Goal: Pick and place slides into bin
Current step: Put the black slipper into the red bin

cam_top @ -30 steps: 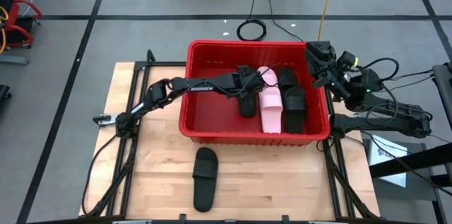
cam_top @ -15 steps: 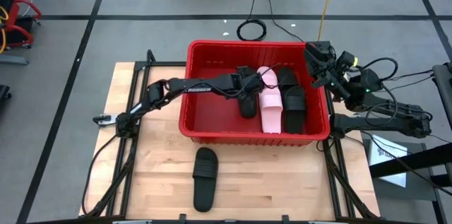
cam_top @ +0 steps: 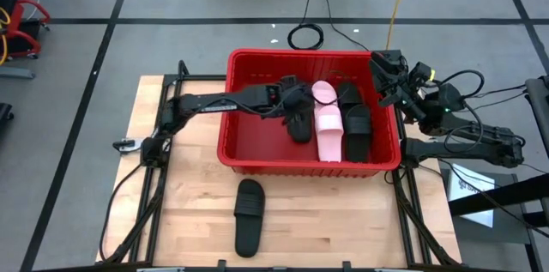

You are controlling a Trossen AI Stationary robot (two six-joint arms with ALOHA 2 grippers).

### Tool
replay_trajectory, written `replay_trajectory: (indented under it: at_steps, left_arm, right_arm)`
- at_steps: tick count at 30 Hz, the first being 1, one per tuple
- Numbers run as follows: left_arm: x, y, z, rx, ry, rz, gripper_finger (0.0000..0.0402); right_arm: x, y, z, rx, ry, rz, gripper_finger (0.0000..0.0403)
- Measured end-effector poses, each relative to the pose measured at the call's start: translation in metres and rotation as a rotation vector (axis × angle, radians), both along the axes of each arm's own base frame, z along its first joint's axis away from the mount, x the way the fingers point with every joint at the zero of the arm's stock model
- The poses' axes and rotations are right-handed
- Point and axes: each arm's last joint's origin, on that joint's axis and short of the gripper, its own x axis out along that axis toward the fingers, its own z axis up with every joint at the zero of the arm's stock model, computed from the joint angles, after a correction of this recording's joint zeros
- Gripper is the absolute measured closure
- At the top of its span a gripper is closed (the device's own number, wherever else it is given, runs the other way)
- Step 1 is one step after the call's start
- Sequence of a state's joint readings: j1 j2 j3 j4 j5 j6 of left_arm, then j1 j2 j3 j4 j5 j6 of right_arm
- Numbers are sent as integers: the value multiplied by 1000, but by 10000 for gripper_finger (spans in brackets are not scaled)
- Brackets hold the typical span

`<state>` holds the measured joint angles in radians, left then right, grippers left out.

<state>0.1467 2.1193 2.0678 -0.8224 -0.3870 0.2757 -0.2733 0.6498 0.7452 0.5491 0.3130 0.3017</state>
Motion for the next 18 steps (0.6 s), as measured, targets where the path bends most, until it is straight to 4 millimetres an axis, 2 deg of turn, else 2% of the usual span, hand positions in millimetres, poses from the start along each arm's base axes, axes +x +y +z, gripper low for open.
replay_trajectory:
  at_steps: [11,18]
  left_arm:
    - [-43,-24,60,-36,-83,60,204]
    - [-78,-50,105,-4,-197,83,204]
  right_arm:
    - [-1,0,2,-8,-28,0,190]
    - [-1,0,2,-7,-26,0,190]
